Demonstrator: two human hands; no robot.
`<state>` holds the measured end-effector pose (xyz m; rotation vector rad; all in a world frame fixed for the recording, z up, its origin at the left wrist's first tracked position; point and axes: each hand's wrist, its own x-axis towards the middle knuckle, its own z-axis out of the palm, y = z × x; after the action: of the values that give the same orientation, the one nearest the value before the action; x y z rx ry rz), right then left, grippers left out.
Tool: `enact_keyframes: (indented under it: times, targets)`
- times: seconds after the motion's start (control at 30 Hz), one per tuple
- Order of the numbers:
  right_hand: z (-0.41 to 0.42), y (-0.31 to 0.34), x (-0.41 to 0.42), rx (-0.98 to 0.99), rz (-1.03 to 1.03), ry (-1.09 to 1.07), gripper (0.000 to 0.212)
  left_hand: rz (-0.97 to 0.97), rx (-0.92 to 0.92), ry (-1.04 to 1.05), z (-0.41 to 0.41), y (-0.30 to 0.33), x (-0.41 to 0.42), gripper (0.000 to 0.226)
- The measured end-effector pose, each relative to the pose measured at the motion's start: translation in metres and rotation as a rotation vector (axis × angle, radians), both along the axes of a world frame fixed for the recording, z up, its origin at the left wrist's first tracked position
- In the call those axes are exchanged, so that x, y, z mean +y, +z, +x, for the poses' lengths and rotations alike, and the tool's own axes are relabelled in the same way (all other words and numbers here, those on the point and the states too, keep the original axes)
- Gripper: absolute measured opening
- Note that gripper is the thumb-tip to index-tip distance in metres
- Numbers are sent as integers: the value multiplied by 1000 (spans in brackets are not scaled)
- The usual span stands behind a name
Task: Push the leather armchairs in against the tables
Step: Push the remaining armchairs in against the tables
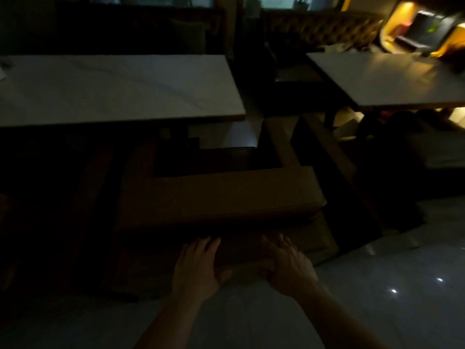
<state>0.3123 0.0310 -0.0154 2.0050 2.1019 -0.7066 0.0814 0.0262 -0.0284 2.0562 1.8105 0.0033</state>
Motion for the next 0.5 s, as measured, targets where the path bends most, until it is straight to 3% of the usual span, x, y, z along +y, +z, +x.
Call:
enact_keyframes:
  times: [0.13,0.33,0.5]
  targets:
    - [79,35,-16,24,25,-45,88,-39,-17,-72,83,34,-5,83]
    - [238,72,-51,60,70,-149,77,63,-77,-131,243,77,-22,68]
    - [389,94,-88,65,89,-273,87,98,-136,-192,384,107,-35,67]
